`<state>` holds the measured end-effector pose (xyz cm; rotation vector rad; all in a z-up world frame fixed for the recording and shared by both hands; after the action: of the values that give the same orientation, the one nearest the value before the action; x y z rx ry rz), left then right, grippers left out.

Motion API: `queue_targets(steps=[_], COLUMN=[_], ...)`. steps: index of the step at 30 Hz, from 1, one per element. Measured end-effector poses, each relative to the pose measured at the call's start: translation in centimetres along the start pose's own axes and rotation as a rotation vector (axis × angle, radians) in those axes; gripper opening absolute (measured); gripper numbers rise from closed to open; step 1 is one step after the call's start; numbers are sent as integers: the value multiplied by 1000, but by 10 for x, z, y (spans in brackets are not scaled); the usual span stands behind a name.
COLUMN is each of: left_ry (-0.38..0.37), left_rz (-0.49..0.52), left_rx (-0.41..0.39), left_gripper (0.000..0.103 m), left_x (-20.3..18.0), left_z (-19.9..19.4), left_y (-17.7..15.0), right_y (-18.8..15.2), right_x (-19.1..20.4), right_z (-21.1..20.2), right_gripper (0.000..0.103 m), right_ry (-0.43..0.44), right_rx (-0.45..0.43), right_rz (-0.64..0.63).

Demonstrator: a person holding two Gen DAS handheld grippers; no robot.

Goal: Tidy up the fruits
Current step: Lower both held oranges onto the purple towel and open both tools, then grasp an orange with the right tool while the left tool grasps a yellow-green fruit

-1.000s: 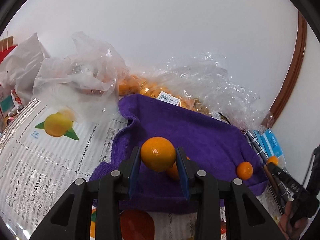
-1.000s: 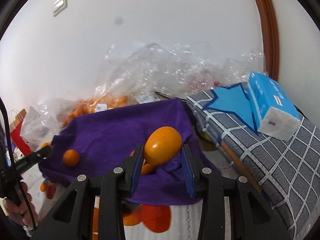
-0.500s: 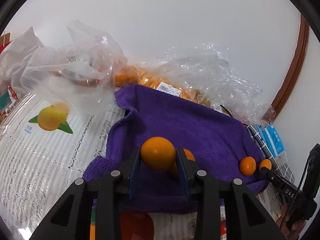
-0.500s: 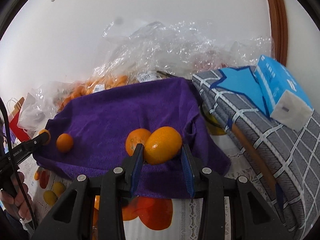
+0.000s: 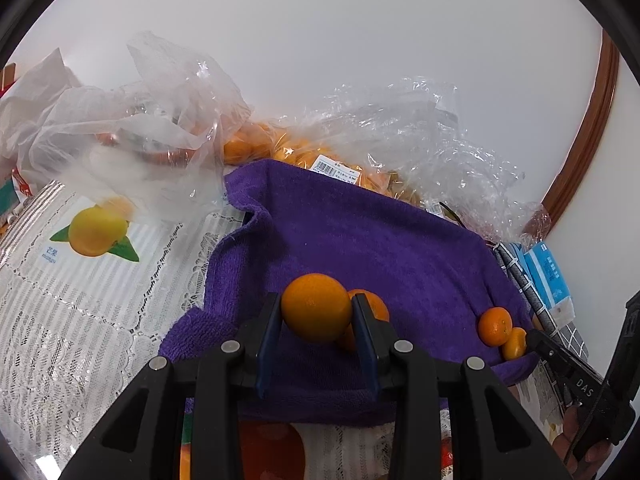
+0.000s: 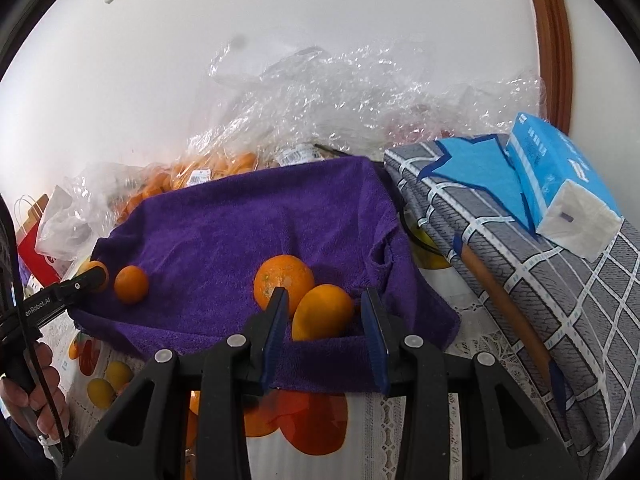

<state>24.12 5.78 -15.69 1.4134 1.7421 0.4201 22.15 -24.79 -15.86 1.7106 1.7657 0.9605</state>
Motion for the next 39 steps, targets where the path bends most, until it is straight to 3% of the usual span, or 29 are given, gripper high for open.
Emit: queue_targets(steps=[4, 15, 23, 27, 32, 36, 39], left_ry=[-12, -13, -4, 45, 36, 96, 82], left_rz=[8, 8, 30, 80, 50, 67, 12], left_rx=[5, -29, -63, -58, -19, -8, -16], left_gripper=[38, 49, 54, 56, 56, 56, 56], left_x=[-2, -4, -8, -9, 11, 27, 44], left_z=[-1, -13, -25, -35, -57, -77, -95], left_y=[0, -1, -2, -4, -18, -40, -51], right_y=[0, -3, -33, -46, -53, -57, -58], right_x=[0, 6, 27, 36, 51, 58, 63], right_z=[-9, -34, -53, -54, -61, -61, -56], right_gripper=[55, 55, 55, 55, 55, 55, 55], right_ry=[-18, -95, -46, -36, -32, -30, -27], right_rx=[-37, -85, 0, 50, 67, 83, 95], right_rz=[5, 0, 5, 10, -12, -34, -55])
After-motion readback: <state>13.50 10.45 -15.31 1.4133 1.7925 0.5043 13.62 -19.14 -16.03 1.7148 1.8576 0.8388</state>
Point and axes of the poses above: each gripper's, at about its wrist camera, not at the fingertips, and z roughly the way its jaws point, x to its left, y to its top, the point moved 1 cm from there along z, roughly the way its jaws point, and after that the axes turned 4 degrees about -z, right-handed, at the moved point
